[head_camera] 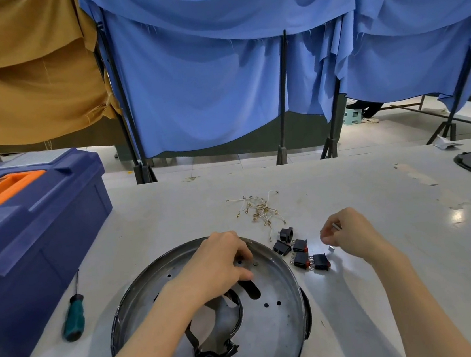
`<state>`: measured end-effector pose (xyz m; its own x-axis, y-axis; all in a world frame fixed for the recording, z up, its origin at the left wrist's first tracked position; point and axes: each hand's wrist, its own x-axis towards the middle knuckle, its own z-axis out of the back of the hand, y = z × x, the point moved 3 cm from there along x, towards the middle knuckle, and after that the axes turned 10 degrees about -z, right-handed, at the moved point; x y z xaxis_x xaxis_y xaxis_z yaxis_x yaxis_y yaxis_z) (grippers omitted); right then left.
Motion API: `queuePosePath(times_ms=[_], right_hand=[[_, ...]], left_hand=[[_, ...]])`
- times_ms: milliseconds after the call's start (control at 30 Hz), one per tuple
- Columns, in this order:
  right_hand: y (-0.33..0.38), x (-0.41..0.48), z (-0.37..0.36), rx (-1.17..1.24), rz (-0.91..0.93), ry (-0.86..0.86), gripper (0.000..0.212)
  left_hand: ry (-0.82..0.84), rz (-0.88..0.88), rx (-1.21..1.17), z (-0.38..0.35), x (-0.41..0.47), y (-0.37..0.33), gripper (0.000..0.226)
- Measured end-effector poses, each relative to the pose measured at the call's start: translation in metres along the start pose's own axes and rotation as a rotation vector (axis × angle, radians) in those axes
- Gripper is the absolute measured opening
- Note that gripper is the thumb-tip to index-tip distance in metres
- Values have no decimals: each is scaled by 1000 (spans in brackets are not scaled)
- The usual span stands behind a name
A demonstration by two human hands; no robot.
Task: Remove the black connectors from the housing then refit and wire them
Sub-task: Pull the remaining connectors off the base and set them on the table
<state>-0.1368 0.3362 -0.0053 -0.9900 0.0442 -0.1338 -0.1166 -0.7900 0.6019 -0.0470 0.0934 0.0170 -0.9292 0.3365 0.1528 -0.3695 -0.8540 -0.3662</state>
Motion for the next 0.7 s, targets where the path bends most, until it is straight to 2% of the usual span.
queuePosePath(times_ms=[167,200,267,467,700], right_hand=[[35,-18,0,114,134,122,16],[42,-22,-2,132,151,155,15],[55,-31,-8,150,182,204,14],[71,-44,-25,163,250,263,14],[65,-39,-22,153,228,269,12]], left_hand=[[-98,30,18,7,-1,-9,16],[-95,48,34,6,-2,-15,22],[-42,107,94,-2,-5,-25,49],[134,225,178,-28,-11,-46,81],[269,198,75,-17,-9,-46,59]])
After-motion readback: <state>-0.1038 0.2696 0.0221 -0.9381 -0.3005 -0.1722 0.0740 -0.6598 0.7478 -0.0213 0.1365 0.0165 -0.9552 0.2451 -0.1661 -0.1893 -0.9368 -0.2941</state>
